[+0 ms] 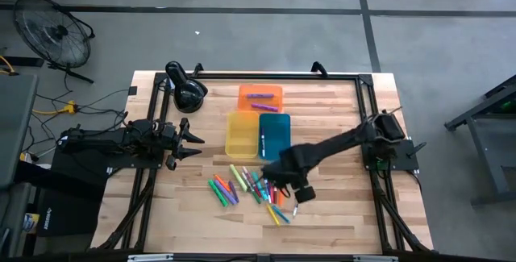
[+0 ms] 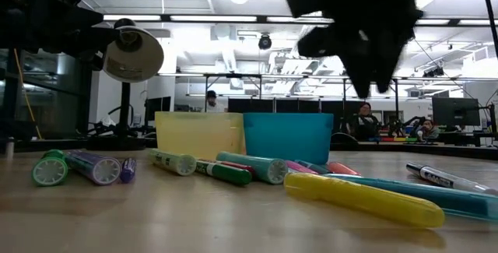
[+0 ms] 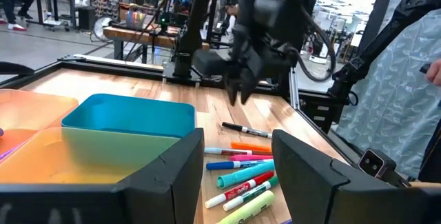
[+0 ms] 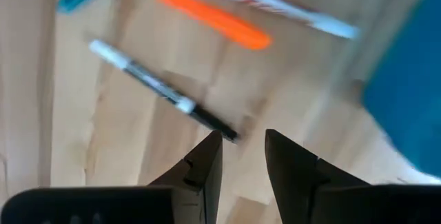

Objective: Pick & Place Markers
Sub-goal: Put the black marker pen into the blue bin

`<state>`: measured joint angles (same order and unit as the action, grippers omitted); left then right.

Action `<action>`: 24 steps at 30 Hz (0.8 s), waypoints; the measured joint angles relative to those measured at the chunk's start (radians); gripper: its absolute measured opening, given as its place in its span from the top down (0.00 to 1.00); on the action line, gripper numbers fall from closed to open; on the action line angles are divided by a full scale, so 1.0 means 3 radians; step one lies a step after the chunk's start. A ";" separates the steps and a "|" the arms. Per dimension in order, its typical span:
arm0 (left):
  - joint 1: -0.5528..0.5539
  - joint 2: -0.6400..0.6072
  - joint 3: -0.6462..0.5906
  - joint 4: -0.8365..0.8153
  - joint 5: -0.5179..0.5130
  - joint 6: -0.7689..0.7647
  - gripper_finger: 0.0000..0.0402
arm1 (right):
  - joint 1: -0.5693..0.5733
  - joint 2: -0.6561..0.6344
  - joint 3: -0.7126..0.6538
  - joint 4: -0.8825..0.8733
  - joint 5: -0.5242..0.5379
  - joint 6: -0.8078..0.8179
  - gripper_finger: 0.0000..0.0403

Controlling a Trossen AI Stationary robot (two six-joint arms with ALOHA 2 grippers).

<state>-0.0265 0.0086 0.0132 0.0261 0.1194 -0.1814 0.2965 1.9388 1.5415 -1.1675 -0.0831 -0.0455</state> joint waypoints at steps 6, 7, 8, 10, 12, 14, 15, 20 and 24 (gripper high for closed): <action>0.0000 0.0001 0.0000 0.0000 0.0000 0.0000 0.58 | 0.0282 0.0000 -0.0427 0.0448 -0.0156 -0.0688 0.76; 0.0000 0.0000 0.0000 0.0000 0.0001 0.0000 0.58 | 0.0326 0.0000 -0.0489 0.0483 -0.0127 -0.0815 0.76; 0.0000 0.0000 0.0000 0.0000 0.0001 -0.0001 0.58 | 0.0368 0.0002 -0.0538 0.0498 -0.0092 -0.0938 0.76; 0.0000 0.0000 0.0000 0.0000 0.0000 0.0000 0.58 | 0.0442 0.0001 -0.0613 0.0553 0.0038 -0.1171 0.76; 0.0000 0.0000 0.0000 0.0000 0.0001 0.0000 0.58 | 0.0511 0.0000 -0.0684 0.0642 0.0271 -0.1322 0.76; 0.0000 0.0000 0.0000 0.0000 0.0001 0.0000 0.58 | 0.0564 0.0001 -0.0720 0.0727 0.0459 -0.1415 0.76; 0.0000 0.0000 0.0000 0.0000 0.0001 -0.0001 0.58 | 0.0582 0.0001 -0.0725 0.0772 0.0510 -0.1452 0.76; 0.0000 0.0000 0.0000 0.0000 0.0001 -0.0001 0.58 | 0.0628 0.0001 -0.0791 0.1094 0.0351 -0.1534 0.76; 0.0000 0.0000 0.0000 0.0000 0.0001 -0.0001 0.58 | 0.0632 0.0001 -0.0866 0.1335 0.0243 -0.1536 0.76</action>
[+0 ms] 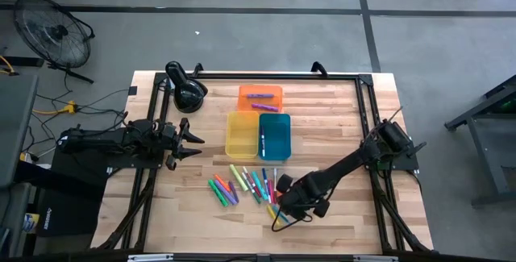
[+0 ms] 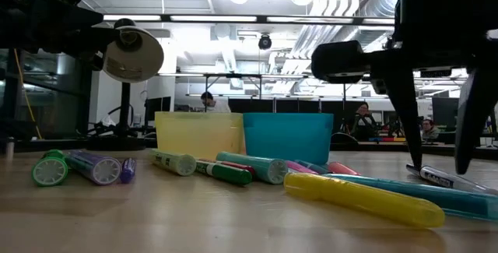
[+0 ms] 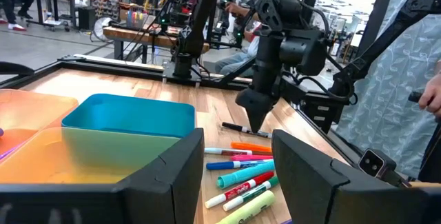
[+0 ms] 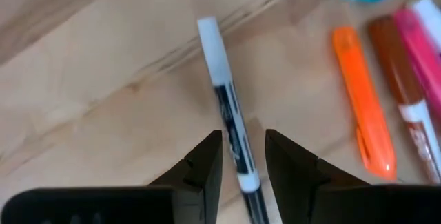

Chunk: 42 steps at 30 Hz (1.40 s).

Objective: Pick & Place Markers
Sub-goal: Put the black marker pen into the blue bin

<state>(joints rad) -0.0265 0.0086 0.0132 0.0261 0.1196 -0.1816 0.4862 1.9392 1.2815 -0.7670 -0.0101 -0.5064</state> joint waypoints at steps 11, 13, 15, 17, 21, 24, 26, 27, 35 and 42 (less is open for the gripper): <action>0.0000 0.0000 0.0000 0.0000 0.0000 0.0000 0.58 | 0.0001 -0.0014 -0.0237 0.0328 -0.0086 -0.0211 0.76; 0.0000 0.0000 0.0000 0.0000 0.0000 0.0001 0.58 | 0.0000 -0.0015 -0.0256 0.0322 -0.0085 -0.0257 0.76; 0.0000 0.0001 0.0000 0.0000 0.0000 0.0001 0.58 | 0.0000 -0.0015 -0.0257 0.0292 -0.0080 -0.0311 0.76; 0.0000 0.0000 0.0000 0.0000 -0.0001 -0.0001 0.58 | 0.0000 -0.0015 -0.0257 0.0262 -0.0069 -0.0361 0.76; 0.0000 0.0001 0.0000 0.0000 0.0000 0.0000 0.58 | -0.0001 -0.0012 -0.0258 0.0203 -0.0062 -0.0425 0.76; 0.0000 0.0001 0.0000 0.0000 -0.0001 0.0000 0.58 | -0.0021 -0.0010 -0.0258 0.0188 -0.0073 -0.0418 0.76; 0.0000 0.0001 0.0000 0.0000 0.0000 0.0000 0.58 | -0.0038 -0.0008 -0.0258 0.0164 -0.0081 -0.0418 0.76; 0.0000 0.0000 0.0000 0.0000 0.0000 0.0000 0.58 | -0.0050 -0.0008 -0.0258 0.0145 -0.0081 -0.0417 0.76; 0.0000 0.0000 0.0000 0.0000 0.0000 -0.0001 0.58 | -0.0069 -0.0006 -0.0261 0.0030 0.0049 -0.0410 0.76; 0.0000 0.0000 0.0000 0.0000 0.0000 0.0000 0.58 | -0.0093 -0.0005 -0.0266 0.0031 0.0079 -0.0412 0.76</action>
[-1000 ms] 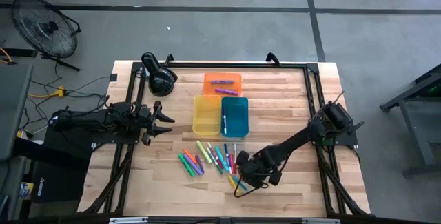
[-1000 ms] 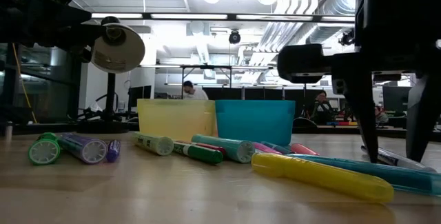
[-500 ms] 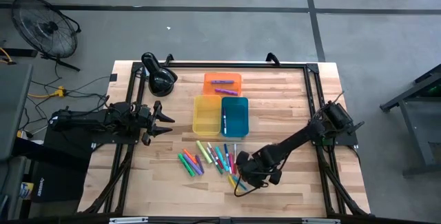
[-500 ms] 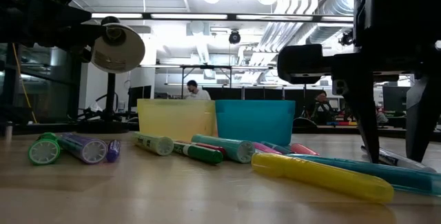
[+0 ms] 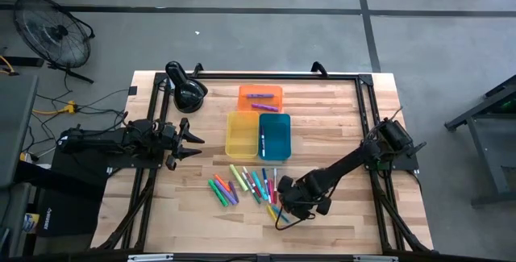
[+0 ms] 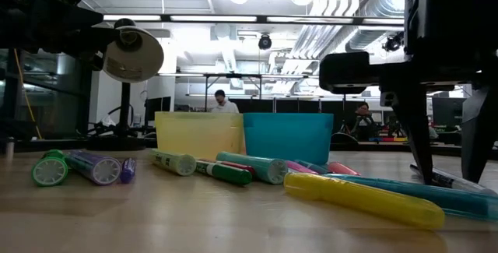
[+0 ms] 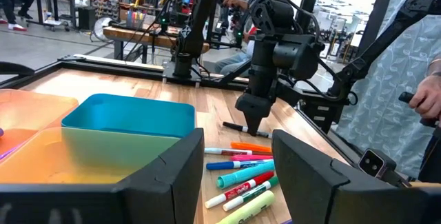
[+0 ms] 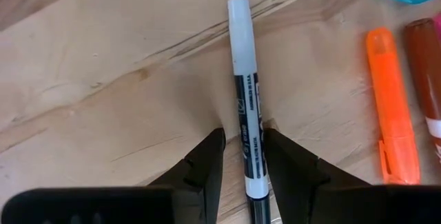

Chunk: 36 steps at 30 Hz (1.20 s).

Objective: Pick & Place Markers
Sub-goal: Put the black marker pen into the blue bin

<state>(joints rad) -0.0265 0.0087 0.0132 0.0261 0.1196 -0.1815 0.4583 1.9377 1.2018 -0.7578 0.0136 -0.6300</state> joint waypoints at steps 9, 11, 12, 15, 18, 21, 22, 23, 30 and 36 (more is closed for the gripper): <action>0.0000 0.0000 0.0000 0.0000 0.0000 0.0000 0.58 | -0.0056 0.0001 -0.0004 -0.0004 0.0016 -0.0019 0.84; 0.0000 0.0001 0.0000 0.0000 0.0000 0.0000 0.58 | -0.0077 0.0001 -0.0005 0.0013 -0.0025 -0.0024 0.88; 0.0000 0.0000 0.0000 0.0000 0.0000 -0.0001 0.58 | -0.0085 0.0001 -0.0005 0.0020 -0.0045 -0.0024 0.90; 0.0000 0.0000 0.0000 0.0000 -0.0001 -0.0001 0.58 | -0.0088 0.0001 -0.0005 0.0029 -0.0051 -0.0024 0.94; 0.0000 0.0000 0.0000 0.0000 0.0000 0.0000 0.58 | -0.0088 0.0001 -0.0005 0.0039 -0.0041 -0.0016 0.95; 0.0000 0.0001 0.0000 0.0000 0.0000 0.0000 0.58 | -0.0089 0.0001 -0.0005 0.0049 -0.0036 0.0068 0.94; 0.0000 0.0000 0.0000 0.0000 0.0000 0.0000 0.58 | -0.0089 0.0001 -0.0005 0.0052 -0.0037 0.0096 0.94; 0.0000 0.0001 0.0000 0.0000 0.0000 -0.0001 0.58 | -0.0089 0.0002 -0.0005 0.0057 -0.0036 0.0138 0.94; 0.0000 0.0000 0.0000 0.0000 0.0000 0.0000 0.58 | -0.0090 0.0004 -0.0003 0.0067 -0.0058 0.0310 0.95; 0.0000 0.0000 0.0000 0.0000 0.0000 0.0000 0.58 | -0.0090 0.0012 0.0065 0.0017 -0.0052 0.0441 0.95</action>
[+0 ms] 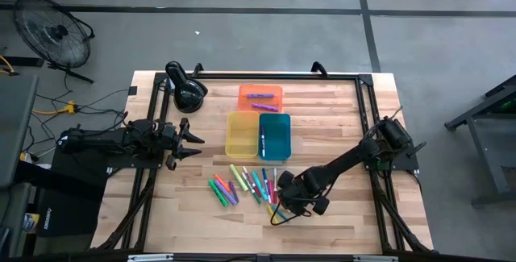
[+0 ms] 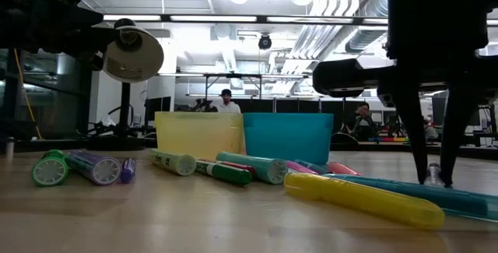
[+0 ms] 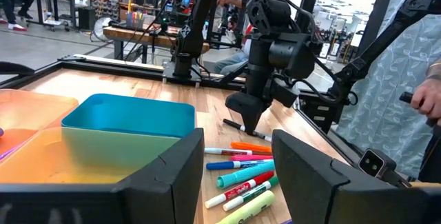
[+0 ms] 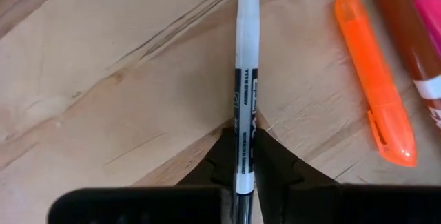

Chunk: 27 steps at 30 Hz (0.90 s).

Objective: Pick & Place Markers
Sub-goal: Put the black marker pen into the blue bin

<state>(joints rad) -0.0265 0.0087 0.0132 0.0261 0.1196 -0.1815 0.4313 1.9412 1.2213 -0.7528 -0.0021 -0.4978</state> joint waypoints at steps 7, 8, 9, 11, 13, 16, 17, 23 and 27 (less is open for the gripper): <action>0.0000 0.0000 0.0000 0.0000 0.0000 -0.0001 0.58 | -0.0008 0.0020 0.0211 -0.0193 0.0201 0.0002 0.96; 0.0000 0.0000 0.0000 0.0000 0.0000 0.0000 0.58 | -0.0009 0.0018 0.0240 -0.0234 0.0254 0.0001 0.96; 0.0000 0.0000 0.0000 0.0000 0.0000 -0.0001 0.58 | -0.0008 0.0018 0.0271 -0.0288 0.0287 -0.0007 0.96; 0.0000 0.0000 0.0000 0.0000 0.0000 0.0000 0.58 | -0.0003 0.0018 0.0333 -0.0424 0.0362 -0.0014 0.96; 0.0000 0.0000 0.0000 0.0000 0.0000 0.0000 0.58 | -0.0013 0.0015 0.0406 -0.0565 0.0444 -0.0033 0.96; 0.0000 0.0000 0.0000 0.0000 -0.0001 0.0000 0.58 | -0.0032 0.0012 0.0521 -0.0787 0.0617 -0.0121 0.96; 0.0000 0.0001 0.0000 0.0000 -0.0001 0.0000 0.58 | -0.0035 0.0011 0.0561 -0.0864 0.0681 -0.0162 0.96; 0.0000 0.0000 0.0000 0.0000 0.0000 0.0000 0.58 | -0.0130 0.0005 0.0823 -0.1260 0.0945 -0.0295 0.96; 0.0000 0.0001 0.0000 0.0000 0.0000 -0.0001 0.58 | -0.0244 0.0004 0.0980 -0.1487 0.1168 -0.0499 0.96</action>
<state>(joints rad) -0.0265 0.0090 0.0132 0.0261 0.1196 -0.1818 0.3582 1.9425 1.5154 -1.1988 0.3483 -0.6476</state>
